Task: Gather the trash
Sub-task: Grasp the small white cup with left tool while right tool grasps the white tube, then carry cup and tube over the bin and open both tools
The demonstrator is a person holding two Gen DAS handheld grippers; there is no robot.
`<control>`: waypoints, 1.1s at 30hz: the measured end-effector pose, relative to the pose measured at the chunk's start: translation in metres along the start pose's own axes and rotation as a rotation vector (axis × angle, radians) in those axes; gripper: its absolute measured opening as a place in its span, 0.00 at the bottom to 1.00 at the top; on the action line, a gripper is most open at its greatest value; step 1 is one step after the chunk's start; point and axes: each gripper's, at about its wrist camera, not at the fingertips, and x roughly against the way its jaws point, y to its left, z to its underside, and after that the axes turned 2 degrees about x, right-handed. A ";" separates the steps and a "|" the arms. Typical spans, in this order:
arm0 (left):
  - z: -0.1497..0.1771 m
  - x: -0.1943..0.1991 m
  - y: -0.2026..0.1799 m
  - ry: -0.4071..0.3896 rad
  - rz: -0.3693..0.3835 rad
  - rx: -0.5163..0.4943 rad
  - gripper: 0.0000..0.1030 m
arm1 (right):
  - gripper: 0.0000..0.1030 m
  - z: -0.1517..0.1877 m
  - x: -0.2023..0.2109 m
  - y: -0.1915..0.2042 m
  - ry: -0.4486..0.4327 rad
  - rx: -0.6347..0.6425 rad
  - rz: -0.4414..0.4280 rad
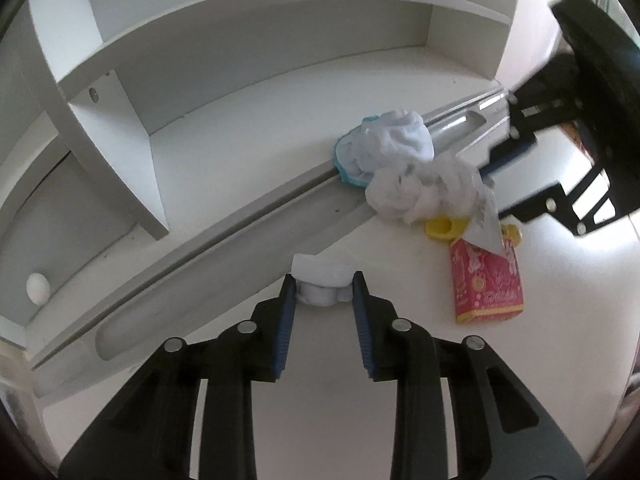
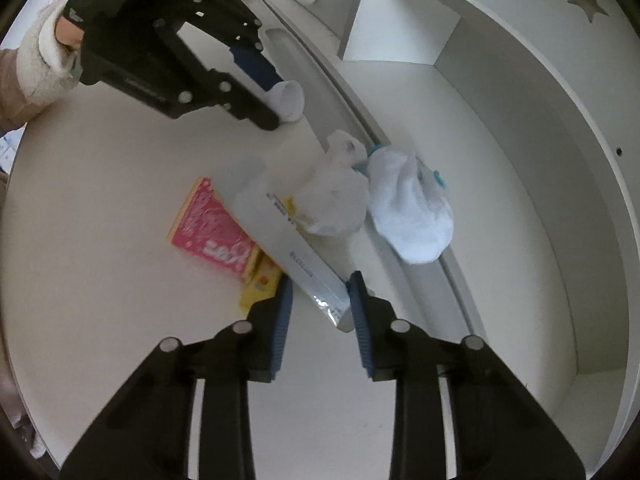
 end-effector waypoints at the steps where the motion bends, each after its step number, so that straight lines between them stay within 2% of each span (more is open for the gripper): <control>1: 0.001 0.002 0.000 -0.009 0.003 0.008 0.27 | 0.26 0.004 0.003 0.002 0.001 -0.020 -0.001; 4: 0.004 0.014 -0.003 -0.041 0.007 0.025 0.27 | 0.22 0.015 0.010 0.005 0.001 -0.082 0.008; 7: 0.006 0.029 -0.009 -0.071 0.001 0.028 0.27 | 0.22 0.029 0.018 0.009 -0.005 -0.170 0.074; 10: 0.008 0.043 -0.017 -0.093 -0.003 0.021 0.27 | 0.21 0.049 0.039 0.010 -0.051 -0.311 0.105; 14: 0.006 0.061 -0.034 -0.132 0.012 0.013 0.27 | 0.21 0.087 0.068 0.012 -0.133 -0.535 0.082; 17: 0.004 0.072 -0.064 -0.167 0.062 -0.007 0.27 | 0.21 0.123 0.080 0.019 -0.185 -0.702 0.076; 19: 0.001 0.073 -0.102 -0.178 0.100 -0.062 0.27 | 0.21 0.148 0.090 0.029 -0.230 -0.782 0.096; 21: -0.004 0.071 -0.134 -0.185 0.142 -0.110 0.27 | 0.21 0.182 0.113 0.044 -0.314 -0.902 0.134; 22: -0.006 0.071 -0.151 -0.190 0.167 -0.136 0.27 | 0.21 0.189 0.119 0.049 -0.348 -0.940 0.147; 26: -0.017 0.069 -0.229 -0.206 0.274 -0.252 0.27 | 0.21 0.266 0.169 0.093 -0.474 -1.132 0.260; 30: -0.028 0.069 -0.341 -0.205 0.429 -0.405 0.27 | 0.21 0.356 0.206 0.143 -0.533 -1.340 0.365; 33: -0.027 0.062 -0.421 -0.168 0.532 -0.507 0.27 | 0.21 0.417 0.219 0.180 -0.524 -1.489 0.434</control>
